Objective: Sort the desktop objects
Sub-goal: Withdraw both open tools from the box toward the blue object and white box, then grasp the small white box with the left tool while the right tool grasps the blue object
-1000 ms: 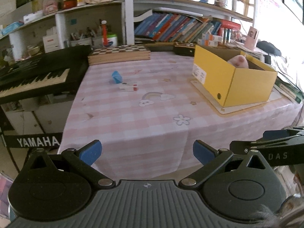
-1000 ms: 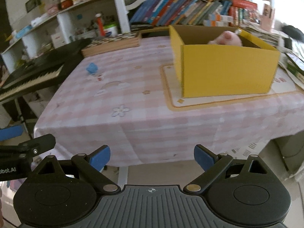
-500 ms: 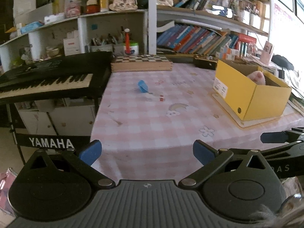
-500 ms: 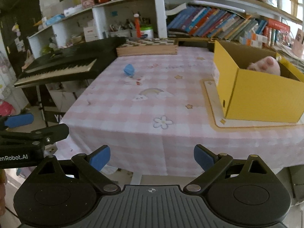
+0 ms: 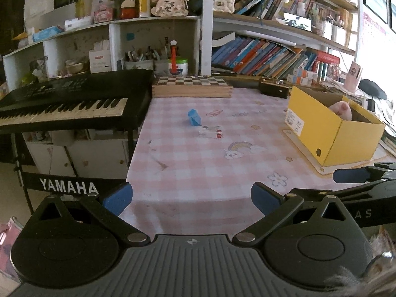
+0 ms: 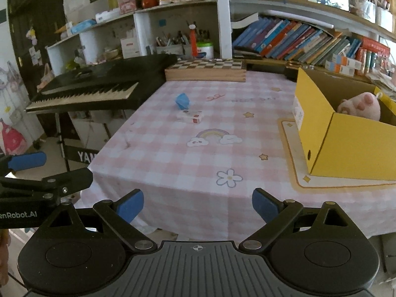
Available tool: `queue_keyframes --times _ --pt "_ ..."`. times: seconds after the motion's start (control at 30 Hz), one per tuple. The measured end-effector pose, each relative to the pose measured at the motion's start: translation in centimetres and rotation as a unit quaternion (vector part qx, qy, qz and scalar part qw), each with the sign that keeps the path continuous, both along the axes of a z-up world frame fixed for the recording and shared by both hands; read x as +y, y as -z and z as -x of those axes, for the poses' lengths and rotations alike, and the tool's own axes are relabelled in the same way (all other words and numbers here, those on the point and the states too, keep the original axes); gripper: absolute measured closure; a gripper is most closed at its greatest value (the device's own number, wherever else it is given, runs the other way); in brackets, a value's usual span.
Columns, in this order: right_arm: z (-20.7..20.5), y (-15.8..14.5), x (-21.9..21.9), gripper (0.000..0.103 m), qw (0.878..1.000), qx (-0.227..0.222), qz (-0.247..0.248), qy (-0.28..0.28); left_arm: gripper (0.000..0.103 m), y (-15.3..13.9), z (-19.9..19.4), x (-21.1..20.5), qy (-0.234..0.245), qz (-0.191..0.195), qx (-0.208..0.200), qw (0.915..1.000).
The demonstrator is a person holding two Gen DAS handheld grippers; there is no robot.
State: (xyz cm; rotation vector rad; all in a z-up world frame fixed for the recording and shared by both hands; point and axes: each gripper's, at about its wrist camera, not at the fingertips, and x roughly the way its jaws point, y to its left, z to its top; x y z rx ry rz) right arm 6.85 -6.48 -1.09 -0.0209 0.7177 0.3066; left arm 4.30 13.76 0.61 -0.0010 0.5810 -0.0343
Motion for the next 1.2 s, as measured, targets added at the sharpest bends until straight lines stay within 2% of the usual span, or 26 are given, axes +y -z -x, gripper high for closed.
queue_keyframes --times 0.3,0.67,0.97,1.2 --pt "-3.7 0.4 0.2 0.007 1.000 0.006 -0.005 -0.009 0.000 0.3 -3.7 -0.1 -0.006 -0.005 0.006 0.9999" --pt "-9.4 0.8 -0.2 0.007 1.000 0.015 -0.005 -0.010 0.000 0.8 -10.2 -0.5 -0.008 -0.006 0.019 0.9998" --pt "-14.8 1.1 -1.0 0.007 1.000 0.014 -0.001 0.010 0.002 2.3 -14.8 -0.9 -0.006 0.000 0.047 0.9989" --pt "-18.2 0.6 -0.8 0.007 1.000 -0.002 0.006 0.004 0.004 4.1 -18.0 -2.0 0.004 0.000 0.059 0.9983"
